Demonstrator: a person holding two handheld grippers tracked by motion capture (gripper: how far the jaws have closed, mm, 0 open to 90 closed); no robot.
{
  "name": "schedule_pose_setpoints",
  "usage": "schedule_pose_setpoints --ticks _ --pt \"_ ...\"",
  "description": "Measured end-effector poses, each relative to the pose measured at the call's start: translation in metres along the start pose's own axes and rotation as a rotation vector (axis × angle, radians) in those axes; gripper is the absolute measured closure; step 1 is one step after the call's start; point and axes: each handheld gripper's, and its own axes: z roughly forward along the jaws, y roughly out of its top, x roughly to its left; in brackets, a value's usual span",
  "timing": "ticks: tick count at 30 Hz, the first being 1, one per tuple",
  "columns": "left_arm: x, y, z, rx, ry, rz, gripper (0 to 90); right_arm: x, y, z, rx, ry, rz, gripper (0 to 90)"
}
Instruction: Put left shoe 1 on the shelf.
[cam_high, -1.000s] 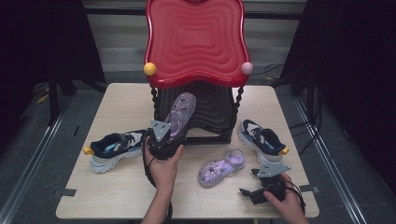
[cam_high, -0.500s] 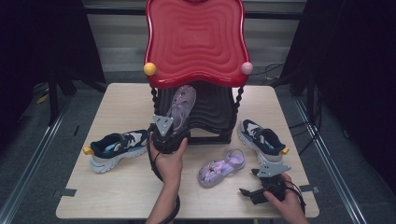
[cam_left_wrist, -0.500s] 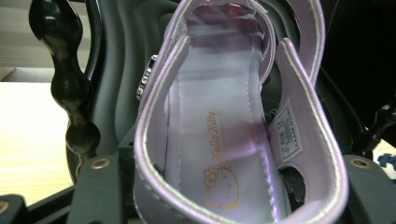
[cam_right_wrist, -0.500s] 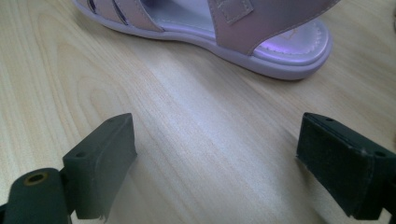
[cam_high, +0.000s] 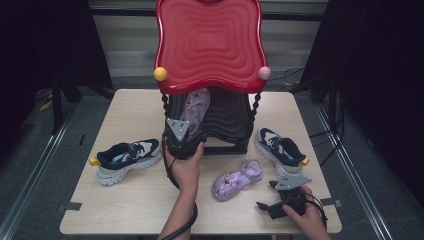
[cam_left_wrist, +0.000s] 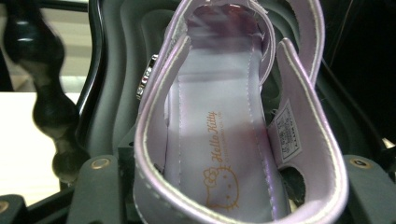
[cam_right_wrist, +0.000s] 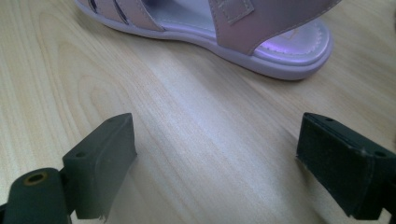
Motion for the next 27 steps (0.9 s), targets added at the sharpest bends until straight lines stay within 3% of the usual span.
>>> schedule_pose_setpoints --ticks 18,27 --pt "-0.014 0.005 0.022 -0.015 0.051 0.002 37.2 0.000 0.000 0.000 -0.002 0.001 -0.001 11.0" --pt "-0.016 0.006 0.033 -0.035 0.073 -0.036 37.2 0.000 0.000 0.000 -0.001 0.001 0.001 10.9"
